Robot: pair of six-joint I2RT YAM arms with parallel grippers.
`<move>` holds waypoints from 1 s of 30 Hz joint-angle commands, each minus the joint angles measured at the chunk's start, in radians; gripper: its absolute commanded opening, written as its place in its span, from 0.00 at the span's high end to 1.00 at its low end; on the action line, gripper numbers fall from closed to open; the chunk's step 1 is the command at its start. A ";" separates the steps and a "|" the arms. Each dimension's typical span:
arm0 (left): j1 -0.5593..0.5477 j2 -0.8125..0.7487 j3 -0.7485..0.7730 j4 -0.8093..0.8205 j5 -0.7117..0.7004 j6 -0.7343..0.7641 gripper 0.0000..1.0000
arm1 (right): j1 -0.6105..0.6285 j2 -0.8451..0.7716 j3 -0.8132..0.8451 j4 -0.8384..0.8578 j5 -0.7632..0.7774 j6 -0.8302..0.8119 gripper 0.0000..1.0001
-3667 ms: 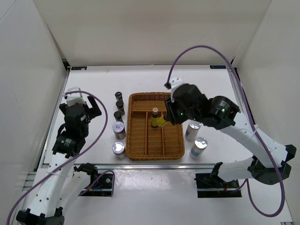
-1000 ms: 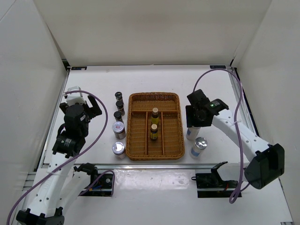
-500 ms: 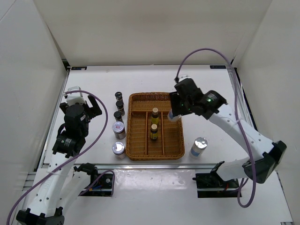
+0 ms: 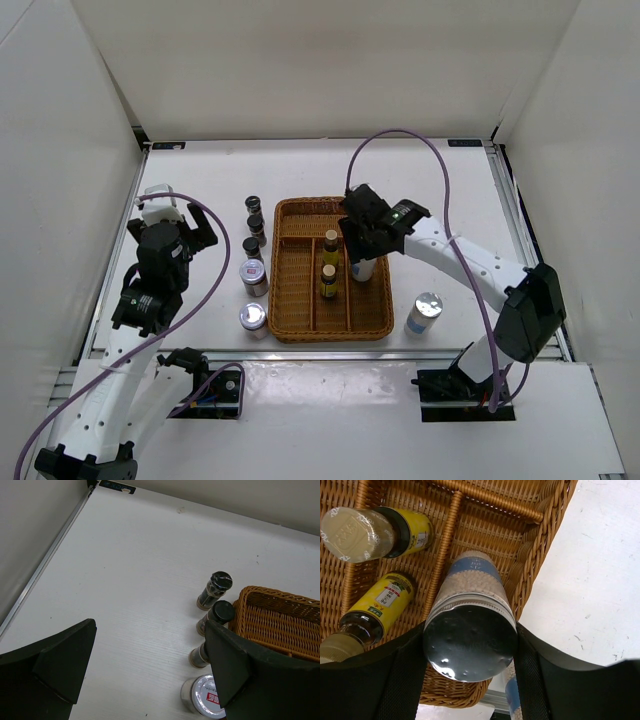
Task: Organize the condiment bottles
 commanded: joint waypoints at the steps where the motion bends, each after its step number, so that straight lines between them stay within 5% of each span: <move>1: -0.003 -0.003 -0.005 0.004 0.014 0.005 0.00 | -0.002 -0.023 0.000 0.090 0.021 0.008 0.37; 11: -0.003 -0.003 -0.005 0.013 0.014 0.005 0.00 | -0.002 -0.047 0.073 -0.021 0.087 0.026 0.11; 16: -0.003 -0.003 -0.005 0.013 0.014 0.005 0.00 | -0.002 -0.262 0.109 -0.164 0.224 0.045 0.01; 21: -0.003 -0.012 -0.005 0.013 0.023 0.005 0.00 | -0.025 -0.432 0.064 -0.311 0.224 0.112 0.01; 30: -0.003 -0.021 -0.014 0.013 0.023 0.005 0.00 | -0.035 -0.638 -0.281 -0.426 0.106 0.419 0.09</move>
